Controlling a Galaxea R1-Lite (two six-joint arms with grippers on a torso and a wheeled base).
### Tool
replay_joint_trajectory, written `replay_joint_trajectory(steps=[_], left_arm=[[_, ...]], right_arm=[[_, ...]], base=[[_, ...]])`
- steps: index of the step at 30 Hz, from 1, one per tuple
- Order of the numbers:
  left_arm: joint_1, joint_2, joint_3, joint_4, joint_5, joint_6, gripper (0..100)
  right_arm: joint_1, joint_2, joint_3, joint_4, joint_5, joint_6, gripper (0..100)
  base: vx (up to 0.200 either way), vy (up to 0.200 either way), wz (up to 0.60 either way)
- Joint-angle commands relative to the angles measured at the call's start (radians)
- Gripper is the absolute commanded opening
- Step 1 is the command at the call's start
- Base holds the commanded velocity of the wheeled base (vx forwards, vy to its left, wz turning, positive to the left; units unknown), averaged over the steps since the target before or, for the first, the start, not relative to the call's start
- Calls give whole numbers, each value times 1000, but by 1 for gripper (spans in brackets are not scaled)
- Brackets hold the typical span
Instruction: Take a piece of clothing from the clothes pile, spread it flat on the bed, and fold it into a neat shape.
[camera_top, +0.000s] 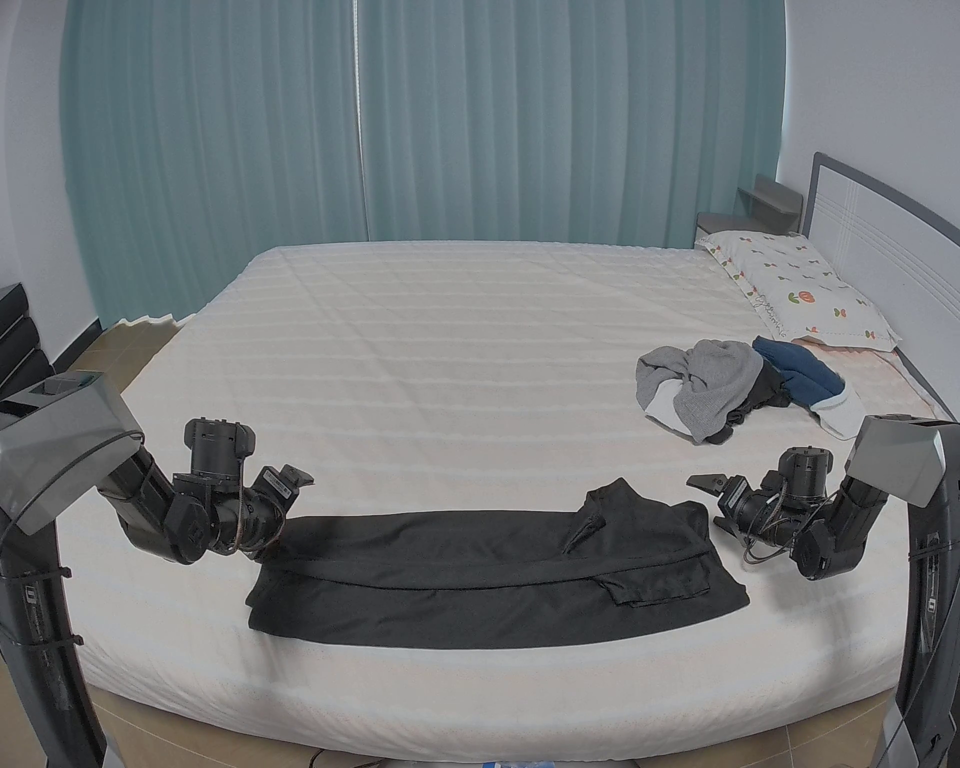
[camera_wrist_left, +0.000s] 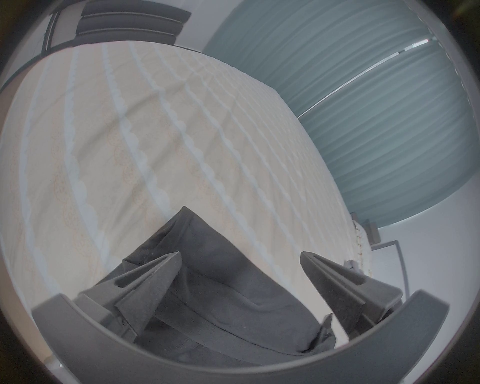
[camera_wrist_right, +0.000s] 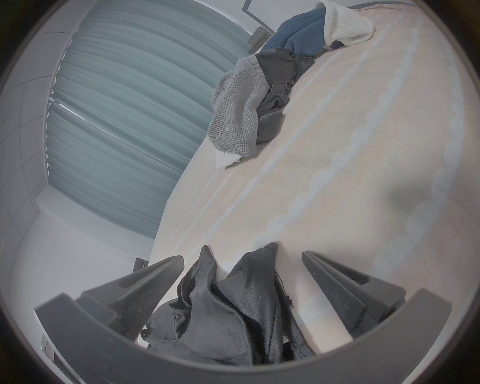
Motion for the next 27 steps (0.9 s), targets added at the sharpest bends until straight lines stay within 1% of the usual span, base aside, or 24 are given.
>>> replay_joint_trajectory(steps=[1,3,4,7,12,16,18,22,24,27], left_arm=[[-12,56,-4,0,24,36,100],[-10,56,-2,-2,39,53,100],[-1,53,-7,-2,76,66,100],[19,42,-12,-2,133,81,100],[50,-47,4,8,127,116,100],[43,-61,7,0,125,109,100],[28,-52,8,-2,117,101,100],[-26,-4,-5,-17,71,63,100],[-55,36,-13,-44,74,55,100],[-72,100,-22,-89,81,63,100]], right_arm=[[2,1,5,0,1,-1,100],[2,1,5,0,1,-1,100],[2,1,6,0,1,-1,100],[2,-2,9,-2,1,-1,100],[2,-2,9,0,1,-2,100],[2,0,9,-2,1,-2,100],[4,1,9,-2,1,-2,100],[5,4,8,0,1,-4,100],[7,4,9,0,1,-4,100],[8,4,9,0,1,-4,100]], base=[[0,0,0],[0,0,0],[0,0,0],[0,0,0],[0,0,0],[0,0,0],[0,0,0],[0,0,0],[0,0,0],[0,0,0]])
